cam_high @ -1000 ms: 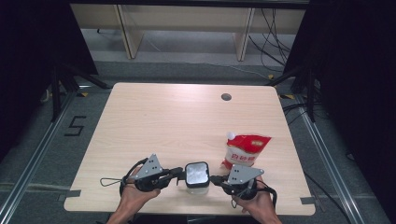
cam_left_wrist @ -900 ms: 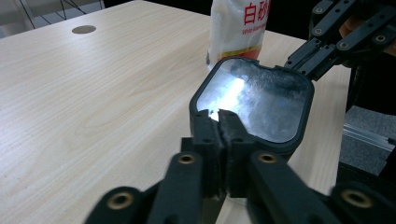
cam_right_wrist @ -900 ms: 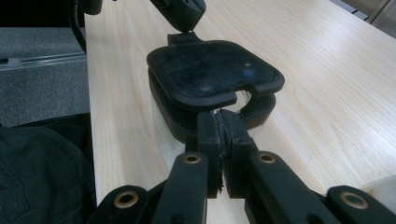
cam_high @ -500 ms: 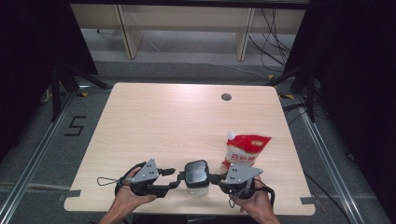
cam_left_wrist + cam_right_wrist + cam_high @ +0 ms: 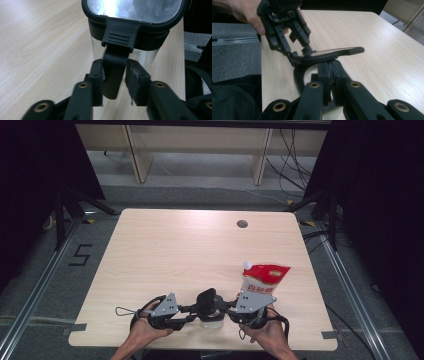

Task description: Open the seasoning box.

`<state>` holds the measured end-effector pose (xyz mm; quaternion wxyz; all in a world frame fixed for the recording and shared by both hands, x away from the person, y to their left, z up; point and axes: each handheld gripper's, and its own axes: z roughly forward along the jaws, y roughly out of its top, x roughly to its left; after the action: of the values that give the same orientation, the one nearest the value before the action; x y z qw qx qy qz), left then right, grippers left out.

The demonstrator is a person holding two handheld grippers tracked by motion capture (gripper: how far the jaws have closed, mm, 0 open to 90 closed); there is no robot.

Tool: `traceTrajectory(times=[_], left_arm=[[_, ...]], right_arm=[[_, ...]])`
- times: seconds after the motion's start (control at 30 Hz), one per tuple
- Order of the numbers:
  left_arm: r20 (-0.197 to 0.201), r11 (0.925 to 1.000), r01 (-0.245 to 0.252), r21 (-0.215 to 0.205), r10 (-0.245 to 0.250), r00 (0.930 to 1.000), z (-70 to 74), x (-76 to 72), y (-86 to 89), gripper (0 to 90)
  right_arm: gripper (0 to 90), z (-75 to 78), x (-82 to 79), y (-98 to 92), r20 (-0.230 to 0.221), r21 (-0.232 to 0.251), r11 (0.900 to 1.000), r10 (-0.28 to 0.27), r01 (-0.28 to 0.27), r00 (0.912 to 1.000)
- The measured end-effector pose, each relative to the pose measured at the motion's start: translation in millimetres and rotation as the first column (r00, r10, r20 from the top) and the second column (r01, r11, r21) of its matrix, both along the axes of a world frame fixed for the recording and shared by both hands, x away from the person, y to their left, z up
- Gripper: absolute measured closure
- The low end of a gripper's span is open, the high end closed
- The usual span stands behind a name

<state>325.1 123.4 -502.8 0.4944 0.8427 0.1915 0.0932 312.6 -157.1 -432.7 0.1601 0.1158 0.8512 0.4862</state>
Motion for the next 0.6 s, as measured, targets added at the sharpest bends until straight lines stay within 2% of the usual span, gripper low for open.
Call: traceTrajectory(times=[0.07,0.17,0.2,0.23,0.3,0.47,0.6], left_arm=[[0.001,1.0000,-0.002,0.003,0.002,1.0000,-0.4,0.4,0.9,71.8],[-0.003,0.9999,-0.010,0.004,0.010,0.9999,-0.3,-0.4,0.5,72.2],[-0.005,0.9999,-0.014,-0.005,0.014,0.9999,-0.6,-0.8,-0.2,72.3],[-0.005,0.9998,-0.018,-0.002,0.018,0.9998,-0.3,-1.4,-0.5,72.4],[0.000,0.9996,-0.024,0.013,0.024,0.9997,0.1,-1.8,-0.4,72.5],[0.000,0.9995,-0.029,0.013,0.029,0.9996,0.2,-2.7,-1.1,72.6],[0.006,0.9990,-0.034,0.028,0.033,0.9994,1.4,-3.2,-1.6,72.7]], right_arm=[[87.9,2.2,0.6,3.1,0.006,0.002,1.000,0.007,-0.007,1.0000],[87.9,5.6,-0.6,8.8,-0.009,0.013,1.000,0.015,-0.015,0.9998],[87.9,6.7,0.4,10.5,0.007,0.011,1.000,0.022,-0.022,0.9997],[87.9,7.7,0.3,12.7,0.000,0.019,1.000,0.023,-0.023,0.9997],[87.9,9.8,0.0,17.6,0.011,0.014,0.999,0.031,-0.031,0.9995],[87.9,14.0,1.0,30.7,0.021,0.010,0.998,0.063,-0.063,0.9978],[87.9,15.7,1.5,42.2,0.022,0.003,0.997,0.081,-0.081,0.9965]])
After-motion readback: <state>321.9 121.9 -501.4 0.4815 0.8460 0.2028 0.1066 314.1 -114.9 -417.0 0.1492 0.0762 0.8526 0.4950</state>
